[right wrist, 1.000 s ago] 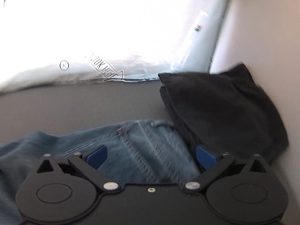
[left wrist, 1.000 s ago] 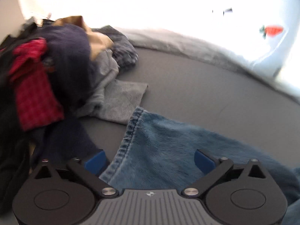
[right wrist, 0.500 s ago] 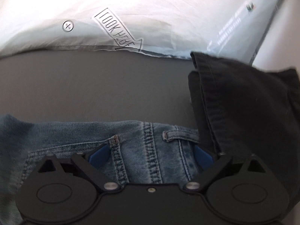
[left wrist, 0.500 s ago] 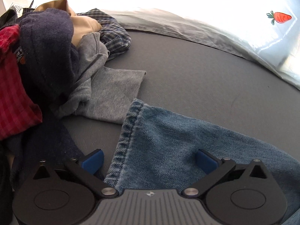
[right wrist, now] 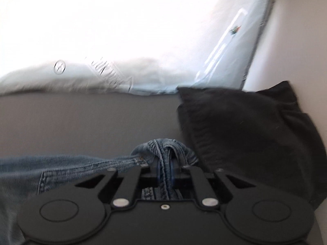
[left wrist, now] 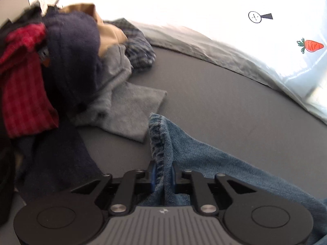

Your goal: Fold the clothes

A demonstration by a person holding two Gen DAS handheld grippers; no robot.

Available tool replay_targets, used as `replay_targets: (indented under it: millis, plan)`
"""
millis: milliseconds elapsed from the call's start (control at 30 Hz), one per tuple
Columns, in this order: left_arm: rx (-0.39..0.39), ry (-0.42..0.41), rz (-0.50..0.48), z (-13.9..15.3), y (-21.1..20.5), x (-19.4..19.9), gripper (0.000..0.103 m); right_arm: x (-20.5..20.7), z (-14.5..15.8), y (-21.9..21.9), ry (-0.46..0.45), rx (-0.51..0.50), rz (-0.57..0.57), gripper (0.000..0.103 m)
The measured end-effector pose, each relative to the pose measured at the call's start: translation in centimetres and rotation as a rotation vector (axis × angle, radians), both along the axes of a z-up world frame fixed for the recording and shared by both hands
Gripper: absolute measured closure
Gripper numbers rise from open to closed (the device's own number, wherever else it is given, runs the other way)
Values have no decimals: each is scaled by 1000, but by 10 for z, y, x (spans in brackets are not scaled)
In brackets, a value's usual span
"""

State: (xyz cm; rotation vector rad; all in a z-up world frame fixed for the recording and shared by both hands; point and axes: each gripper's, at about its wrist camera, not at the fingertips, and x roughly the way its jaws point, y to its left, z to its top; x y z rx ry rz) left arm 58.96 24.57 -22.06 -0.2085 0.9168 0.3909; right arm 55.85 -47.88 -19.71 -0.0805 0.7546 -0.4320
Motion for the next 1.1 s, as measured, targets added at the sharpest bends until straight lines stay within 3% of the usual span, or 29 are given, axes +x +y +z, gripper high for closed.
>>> replay_targets:
  millis: [233,333,433,533,567,633,700,733,900,1100]
  plan:
    - [97,-154,30,48,-8,8,88,-2,22,-13,-96,-5,-28,94]
    - [95,-190,19,59,-7,27,85,3,17,-14,-102,9,-71,93]
    - [114,-79,57,32,-3,54,74,18,3,-14,-38,15,-75,86]
    - [102,25,144,7,9,60,74,30,-8,8,61,-114,-15,70]
    - [71,12,168,7,13,53,73,31,-8,15,82,-160,4,62]
    - [11,-27,200,12,20,36,60,27,-9,29,105,-247,37,48]
    - [1,-30,206,18,20,18,50,17,-6,39,99,-261,56,20]
    - [12,-25,202,21,18,7,47,11,-4,43,93,-257,59,15]
    - [71,15,180,28,6,-45,44,-21,-6,67,99,-134,55,13]
    - [-34,-24,219,42,-10,-112,35,-88,-7,92,82,-13,-2,9]
